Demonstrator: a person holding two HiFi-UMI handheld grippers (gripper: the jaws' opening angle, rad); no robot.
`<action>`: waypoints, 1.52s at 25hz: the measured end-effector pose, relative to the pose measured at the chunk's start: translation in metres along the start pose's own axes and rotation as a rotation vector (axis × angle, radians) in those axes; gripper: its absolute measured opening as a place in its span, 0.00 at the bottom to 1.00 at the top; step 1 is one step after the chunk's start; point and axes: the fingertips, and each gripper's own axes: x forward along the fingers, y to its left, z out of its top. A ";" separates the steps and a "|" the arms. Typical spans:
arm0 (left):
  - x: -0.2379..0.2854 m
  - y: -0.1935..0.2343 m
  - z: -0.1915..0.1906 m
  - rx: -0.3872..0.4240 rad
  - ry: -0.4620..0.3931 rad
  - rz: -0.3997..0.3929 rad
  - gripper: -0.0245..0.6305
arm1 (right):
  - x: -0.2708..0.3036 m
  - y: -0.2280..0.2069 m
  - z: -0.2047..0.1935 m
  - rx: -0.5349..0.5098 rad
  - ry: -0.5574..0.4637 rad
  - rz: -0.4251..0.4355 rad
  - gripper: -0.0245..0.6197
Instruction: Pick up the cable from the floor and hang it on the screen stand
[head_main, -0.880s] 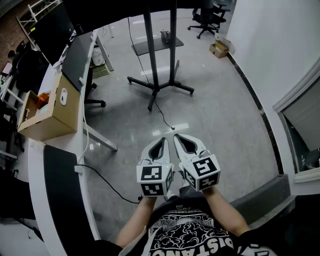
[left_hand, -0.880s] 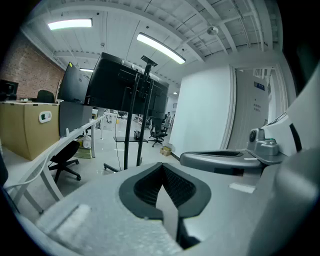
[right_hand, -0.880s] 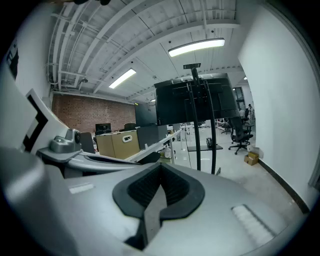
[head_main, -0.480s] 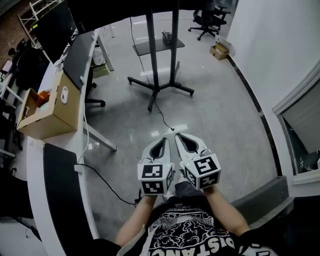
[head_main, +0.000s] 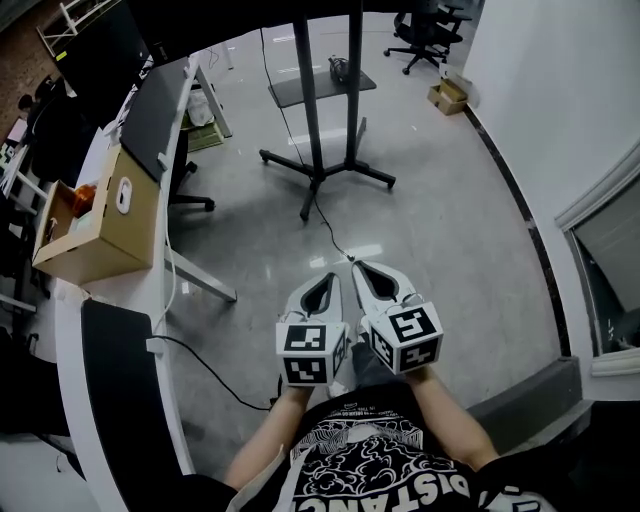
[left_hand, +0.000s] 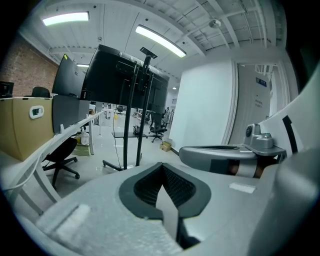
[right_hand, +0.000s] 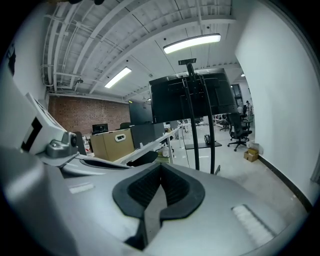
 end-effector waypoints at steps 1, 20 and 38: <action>0.007 0.000 0.002 -0.002 0.003 -0.003 0.03 | 0.006 -0.005 0.000 0.001 0.001 0.002 0.05; 0.176 0.029 0.026 -0.046 0.117 0.037 0.03 | 0.116 -0.134 -0.004 0.055 0.113 0.047 0.05; 0.247 0.069 -0.005 -0.158 0.157 0.107 0.03 | 0.180 -0.158 -0.065 0.026 0.245 0.204 0.05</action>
